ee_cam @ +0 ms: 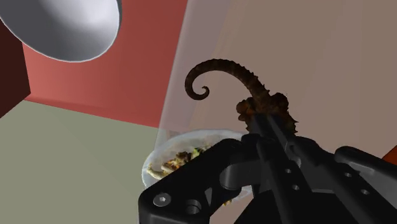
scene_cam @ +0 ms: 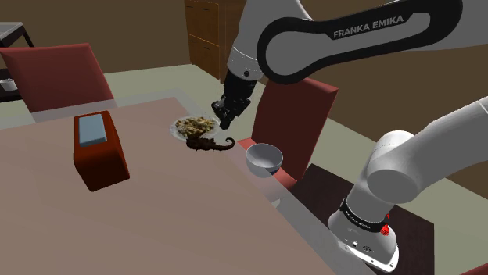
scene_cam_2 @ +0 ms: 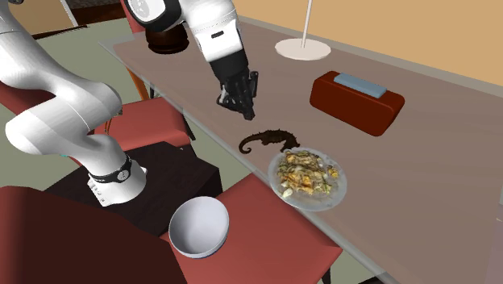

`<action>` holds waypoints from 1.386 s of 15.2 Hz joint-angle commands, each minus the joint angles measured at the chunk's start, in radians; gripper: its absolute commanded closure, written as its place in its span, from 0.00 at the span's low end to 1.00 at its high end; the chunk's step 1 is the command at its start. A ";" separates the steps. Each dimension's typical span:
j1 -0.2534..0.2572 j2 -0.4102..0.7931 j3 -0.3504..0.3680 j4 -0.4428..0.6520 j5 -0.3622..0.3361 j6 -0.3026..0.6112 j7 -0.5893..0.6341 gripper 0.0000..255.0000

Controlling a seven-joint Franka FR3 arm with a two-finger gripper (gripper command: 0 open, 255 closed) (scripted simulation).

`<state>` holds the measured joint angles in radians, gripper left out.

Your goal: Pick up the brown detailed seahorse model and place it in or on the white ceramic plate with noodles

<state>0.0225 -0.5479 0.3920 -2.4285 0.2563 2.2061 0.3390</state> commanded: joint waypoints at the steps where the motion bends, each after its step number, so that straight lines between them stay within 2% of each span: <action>1: 0.000 0.000 0.000 0.000 0.000 0.000 0.000 1.00; 5: 0.000 0.000 0.000 0.000 0.000 0.000 0.000 1.00; 6: 0.000 0.000 0.000 0.000 0.000 0.000 0.000 0.00; 10: 0.021 0.234 -0.038 0.121 0.034 -0.039 -0.152 0.00; 18: 0.024 0.295 -0.014 0.075 0.033 0.069 -0.148 0.00; 21: 0.024 0.295 -0.014 0.074 0.033 0.069 -0.148 0.00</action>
<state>0.0469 -0.2548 0.3771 -2.3538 0.2898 2.2723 0.1904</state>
